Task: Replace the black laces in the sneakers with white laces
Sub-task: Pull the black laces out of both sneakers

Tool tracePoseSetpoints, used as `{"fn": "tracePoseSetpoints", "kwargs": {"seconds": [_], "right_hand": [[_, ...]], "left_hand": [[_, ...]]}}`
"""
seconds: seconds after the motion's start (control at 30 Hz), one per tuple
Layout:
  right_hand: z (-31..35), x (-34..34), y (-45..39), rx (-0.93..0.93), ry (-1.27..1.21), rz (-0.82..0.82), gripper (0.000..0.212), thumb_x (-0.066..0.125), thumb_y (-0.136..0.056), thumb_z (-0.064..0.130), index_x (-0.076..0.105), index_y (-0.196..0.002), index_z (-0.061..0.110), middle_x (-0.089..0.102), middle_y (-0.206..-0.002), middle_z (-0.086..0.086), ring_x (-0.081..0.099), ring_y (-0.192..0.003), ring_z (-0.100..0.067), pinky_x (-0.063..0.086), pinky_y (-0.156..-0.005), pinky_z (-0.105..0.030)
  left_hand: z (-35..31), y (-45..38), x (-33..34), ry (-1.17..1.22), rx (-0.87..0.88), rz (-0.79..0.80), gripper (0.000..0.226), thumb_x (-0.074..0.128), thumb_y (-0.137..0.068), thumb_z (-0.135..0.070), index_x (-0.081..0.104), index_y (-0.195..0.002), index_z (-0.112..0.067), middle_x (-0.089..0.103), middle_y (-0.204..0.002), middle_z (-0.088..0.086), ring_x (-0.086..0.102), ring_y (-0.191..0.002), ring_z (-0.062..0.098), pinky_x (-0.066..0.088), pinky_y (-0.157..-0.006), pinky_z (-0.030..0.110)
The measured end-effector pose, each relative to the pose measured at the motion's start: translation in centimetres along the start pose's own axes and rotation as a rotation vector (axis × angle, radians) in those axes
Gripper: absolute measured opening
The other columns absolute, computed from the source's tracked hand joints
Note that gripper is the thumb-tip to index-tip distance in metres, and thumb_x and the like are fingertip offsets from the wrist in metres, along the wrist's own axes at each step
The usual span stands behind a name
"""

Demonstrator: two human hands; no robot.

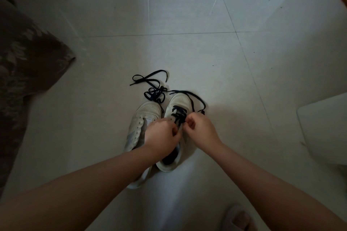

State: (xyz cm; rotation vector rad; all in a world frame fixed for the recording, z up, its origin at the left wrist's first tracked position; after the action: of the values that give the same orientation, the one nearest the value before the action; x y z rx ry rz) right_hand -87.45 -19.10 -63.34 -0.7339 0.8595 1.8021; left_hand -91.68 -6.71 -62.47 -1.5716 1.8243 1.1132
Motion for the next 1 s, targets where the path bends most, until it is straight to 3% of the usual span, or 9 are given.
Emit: {"fn": "tracePoseSetpoints", "kwargs": {"seconds": [0.1, 0.17, 0.33, 0.47, 0.57, 0.63, 0.7, 0.87, 1.0], "right_hand": [[1.9, -1.6, -0.6, -0.358, 0.428, -0.205, 0.015, 0.045, -0.076, 0.018, 0.056, -0.07, 0.01, 0.053, -0.069, -0.004, 0.053, -0.056, -0.025, 0.043, -0.053, -0.032], [2.0, -1.6, -0.5, -0.385, 0.443, -0.23, 0.018, 0.041, -0.075, 0.021, 0.055, -0.069, 0.011, 0.053, -0.068, -0.004, 0.053, -0.056, -0.025, 0.041, -0.052, -0.031], [-1.5, 0.5, 0.6, 0.174, -0.144, -0.013, 0.012, 0.06, -0.089, 0.026, 0.057, -0.083, 0.015, 0.056, -0.074, 0.007, 0.052, -0.068, -0.009, 0.041, -0.061, -0.023], [-2.0, 1.1, 0.5, 0.245, -0.306, -0.013, 0.008, 0.059, -0.09, 0.018, 0.061, -0.092, 0.01, 0.054, -0.073, 0.012, 0.052, -0.069, -0.007, 0.035, -0.055, -0.011], [-0.5, -0.4, -0.1, 0.058, -0.066, -0.069, 0.008, 0.054, -0.089, 0.015, 0.058, -0.084, 0.01, 0.055, -0.071, 0.002, 0.053, -0.067, -0.019, 0.038, -0.058, -0.027], [1.2, -2.4, -0.7, -0.25, 0.291, -0.248, 0.016, 0.046, -0.082, 0.018, 0.056, -0.074, 0.01, 0.055, -0.067, -0.004, 0.053, -0.057, -0.026, 0.04, -0.052, -0.029], [1.5, -3.1, -0.7, -0.364, 0.42, -0.314, 0.019, 0.042, -0.077, 0.022, 0.054, -0.068, 0.011, 0.054, -0.063, -0.004, 0.052, -0.051, -0.027, 0.038, -0.047, -0.028], [-2.1, -0.1, 0.1, 0.237, -0.108, 0.021, 0.017, 0.061, -0.087, 0.03, 0.057, -0.079, 0.015, 0.056, -0.069, 0.005, 0.053, -0.067, -0.015, 0.039, -0.059, -0.026], [-1.9, 0.6, -0.2, 0.245, -0.242, 0.046, 0.012, 0.063, -0.089, 0.022, 0.061, -0.082, 0.012, 0.056, -0.068, 0.005, 0.05, -0.063, -0.009, 0.034, -0.059, -0.024]], "left_hand": [[-0.2, -0.1, -0.3, -0.016, -0.017, -0.006, 0.025, 0.053, -0.088, -0.033, 0.064, -0.072, -0.016, 0.059, -0.08, -0.004, 0.055, -0.079, 0.014, 0.046, -0.074, 0.03], [-0.2, -0.3, -0.5, -0.012, -0.031, -0.008, 0.025, 0.054, -0.087, -0.031, 0.063, -0.07, -0.015, 0.06, -0.079, -0.002, 0.055, -0.078, 0.015, 0.046, -0.072, 0.03], [-0.2, -0.3, -0.1, 0.002, -0.037, -0.007, 0.027, 0.053, -0.089, -0.033, 0.065, -0.071, -0.016, 0.061, -0.078, -0.001, 0.054, -0.077, 0.013, 0.045, -0.075, 0.027], [-0.2, -0.3, -0.1, 0.018, -0.038, -0.006, 0.029, 0.053, -0.09, -0.034, 0.065, -0.07, -0.015, 0.061, -0.078, -0.001, 0.055, -0.077, 0.014, 0.045, -0.073, 0.028], [-0.2, -0.2, -0.3, 0.009, -0.035, -0.013, 0.028, 0.053, -0.09, -0.034, 0.066, -0.074, -0.015, 0.061, -0.08, -0.001, 0.055, -0.075, 0.013, 0.048, -0.072, 0.029], [-0.2, -0.2, -0.5, 0.01, -0.035, -0.019, 0.026, 0.054, -0.09, -0.035, 0.066, -0.076, -0.016, 0.061, -0.082, -0.002, 0.055, -0.077, 0.013, 0.048, -0.073, 0.028], [-0.3, -0.3, -0.4, 0.007, -0.04, -0.01, 0.028, 0.054, -0.09, -0.035, 0.067, -0.077, -0.015, 0.062, -0.08, -0.001, 0.057, -0.075, 0.015, 0.049, -0.073, 0.031], [-0.4, -0.4, -0.3, 0.002, -0.056, 0.006, 0.026, 0.054, -0.089, -0.032, 0.068, -0.076, -0.015, 0.065, -0.077, 0.001, 0.06, -0.07, 0.015, 0.054, -0.069, 0.033], [-0.2, -0.4, -0.1, 0.027, -0.058, 0.002, 0.026, 0.054, -0.089, -0.033, 0.067, -0.074, -0.016, 0.065, -0.078, 0.0, 0.058, -0.074, 0.015, 0.05, -0.074, 0.032]]}}
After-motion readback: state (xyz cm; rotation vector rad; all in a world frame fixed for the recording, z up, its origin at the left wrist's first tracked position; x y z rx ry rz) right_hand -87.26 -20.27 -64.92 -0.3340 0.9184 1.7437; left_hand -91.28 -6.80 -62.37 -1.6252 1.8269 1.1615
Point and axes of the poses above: each hand's wrist, its own y-axis away from the middle knuckle, its own x-axis out of the palm, z = x × y, the point moved 6 cm from there along -y, towards the middle knuckle
